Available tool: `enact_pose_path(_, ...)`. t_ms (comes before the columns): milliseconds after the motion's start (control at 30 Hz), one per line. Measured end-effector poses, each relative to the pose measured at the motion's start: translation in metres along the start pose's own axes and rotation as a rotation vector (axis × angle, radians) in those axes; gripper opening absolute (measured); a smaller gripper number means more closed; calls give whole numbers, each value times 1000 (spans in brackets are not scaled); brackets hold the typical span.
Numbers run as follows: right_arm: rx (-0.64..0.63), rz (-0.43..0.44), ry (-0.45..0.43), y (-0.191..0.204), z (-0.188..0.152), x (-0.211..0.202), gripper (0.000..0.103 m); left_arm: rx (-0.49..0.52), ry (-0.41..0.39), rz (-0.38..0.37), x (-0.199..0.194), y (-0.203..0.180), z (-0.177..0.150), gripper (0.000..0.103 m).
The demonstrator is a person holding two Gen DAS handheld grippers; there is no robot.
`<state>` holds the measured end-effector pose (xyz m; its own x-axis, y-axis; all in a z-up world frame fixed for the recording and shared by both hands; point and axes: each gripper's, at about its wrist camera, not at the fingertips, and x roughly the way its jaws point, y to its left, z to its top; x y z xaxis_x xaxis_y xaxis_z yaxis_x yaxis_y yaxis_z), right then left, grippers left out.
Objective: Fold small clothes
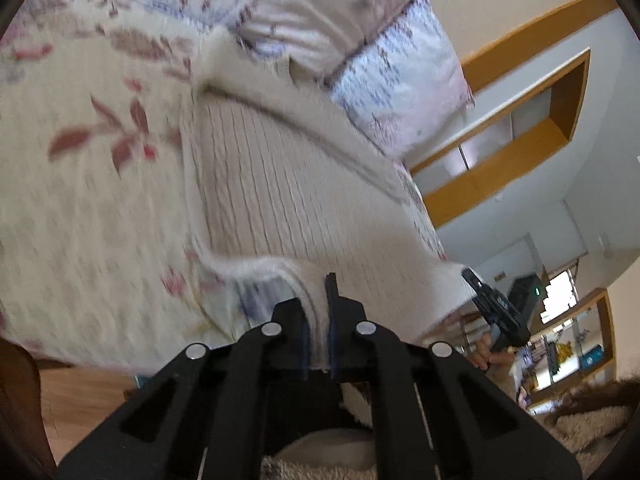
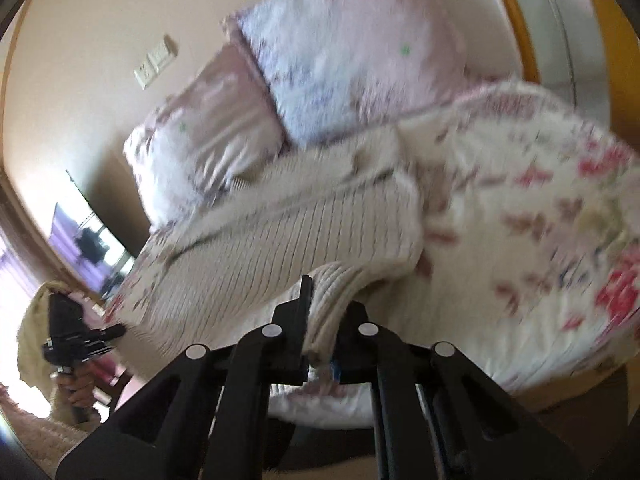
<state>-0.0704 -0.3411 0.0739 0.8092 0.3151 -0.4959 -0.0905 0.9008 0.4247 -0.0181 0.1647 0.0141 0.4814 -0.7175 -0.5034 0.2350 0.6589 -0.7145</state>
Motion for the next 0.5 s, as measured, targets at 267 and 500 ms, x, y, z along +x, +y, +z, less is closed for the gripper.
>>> enact_pose_path(267,-24,-18,-105,5,20,2,7,13,-132,54,-18,-6,39,6)
enact_pose_path(500,-86,-34,-188,22,50,10,7,57,-182,84,-16,-22,79,6)
